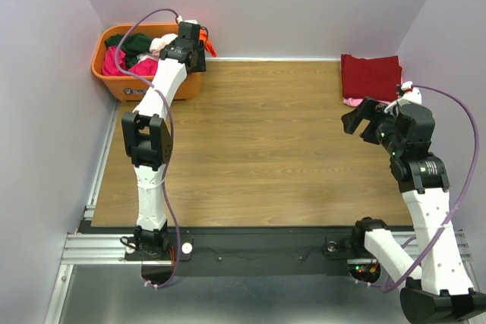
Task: Fold and stack the t-shirts
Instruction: Grab the tshirt from the pile
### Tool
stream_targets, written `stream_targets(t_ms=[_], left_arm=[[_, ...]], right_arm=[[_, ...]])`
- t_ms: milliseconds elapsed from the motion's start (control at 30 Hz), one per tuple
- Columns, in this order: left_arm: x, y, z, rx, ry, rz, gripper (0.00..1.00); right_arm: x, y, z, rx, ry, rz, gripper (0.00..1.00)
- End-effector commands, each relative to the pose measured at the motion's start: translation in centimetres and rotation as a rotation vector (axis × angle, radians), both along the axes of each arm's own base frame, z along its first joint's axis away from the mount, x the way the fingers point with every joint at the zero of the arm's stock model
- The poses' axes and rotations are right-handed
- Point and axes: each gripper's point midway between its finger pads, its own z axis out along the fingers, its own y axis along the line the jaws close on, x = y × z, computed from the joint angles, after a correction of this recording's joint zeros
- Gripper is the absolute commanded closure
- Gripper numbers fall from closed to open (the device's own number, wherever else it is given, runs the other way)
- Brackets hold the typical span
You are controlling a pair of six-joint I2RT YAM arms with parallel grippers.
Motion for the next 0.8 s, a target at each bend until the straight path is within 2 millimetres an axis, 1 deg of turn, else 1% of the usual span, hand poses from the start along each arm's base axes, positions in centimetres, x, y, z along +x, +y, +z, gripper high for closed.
stream_targets(t_ms=[0, 67, 100, 200, 233, 300, 333, 367, 467, 533, 567, 600, 667, 700, 733, 767], left_arm=[[0.0, 0.7, 1.9, 0.024, -0.043, 0.013, 0.39], [-0.1, 0.7, 2.0, 0.023, -0.046, 0.01, 0.46], [-0.2, 0.7, 2.2, 0.021, -0.052, 0.01, 0.6], [-0.2, 0.7, 2.6, 0.022, -0.06, 0.006, 0.75], [-0.2, 0.8, 2.7, 0.025, -0.063, 0.009, 0.86], [-0.3, 0.9, 3.0, 0.028, -0.069, 0.007, 0.91], [-0.2, 0.9, 3.1, 0.029, -0.071, 0.011, 1.0], [-0.3, 1.0, 3.3, 0.027, -0.074, 0.015, 1.0], [-0.5, 1.3, 6.0, 0.02, -0.126, 0.038, 1.0], [-1.1, 2.3, 10.7, 0.017, -0.226, 0.091, 1.0], [-1.5, 2.7, 12.7, 0.012, -0.272, 0.109, 1.0], [-2.4, 3.4, 17.0, -0.004, -0.376, 0.138, 1.0], [-3.9, 3.8, 22.0, -0.04, -0.5, 0.154, 1.0], [-6.1, 4.2, 26.1, -0.074, -0.596, 0.156, 1.0], [-7.0, 4.2, 28.9, -0.111, -0.676, 0.153, 1.0], [-9.3, 3.5, 32.4, -0.177, -0.757, 0.115, 1.0]], right_arm=[[0.4, 0.4, 1.5, 0.003, -0.067, 0.018, 0.0], [0.3, 0.4, 1.6, 0.005, -0.072, 0.019, 0.0], [0.3, 0.4, 1.7, 0.007, -0.073, 0.018, 0.0], [0.2, 0.5, 1.8, 0.007, -0.076, 0.021, 0.0], [0.2, 0.5, 1.9, 0.009, -0.079, 0.021, 0.0], [0.1, 0.6, 2.0, 0.01, -0.082, 0.024, 0.0], [0.1, 0.5, 2.1, 0.01, -0.085, 0.022, 0.0], [0.1, 0.5, 2.1, 0.008, -0.085, 0.021, 0.0], [0.0, 0.5, 2.4, 0.011, -0.093, 0.019, 0.0], [-0.1, 0.5, 2.5, 0.014, -0.095, 0.023, 0.0], [-0.1, 0.6, 2.7, 0.016, -0.1, 0.024, 0.0], [-0.2, 0.6, 2.9, 0.019, -0.106, 0.026, 0.0], [-0.2, 0.8, 3.1, 0.028, -0.109, 0.03, 0.0], [-0.3, 0.9, 3.4, 0.032, -0.115, 0.038, 0.0], [-0.4, 1.0, 3.4, 0.037, -0.118, 0.04, 0.0], [-0.4, 1.1, 3.5, 0.042, -0.118, 0.046, 0.0]])
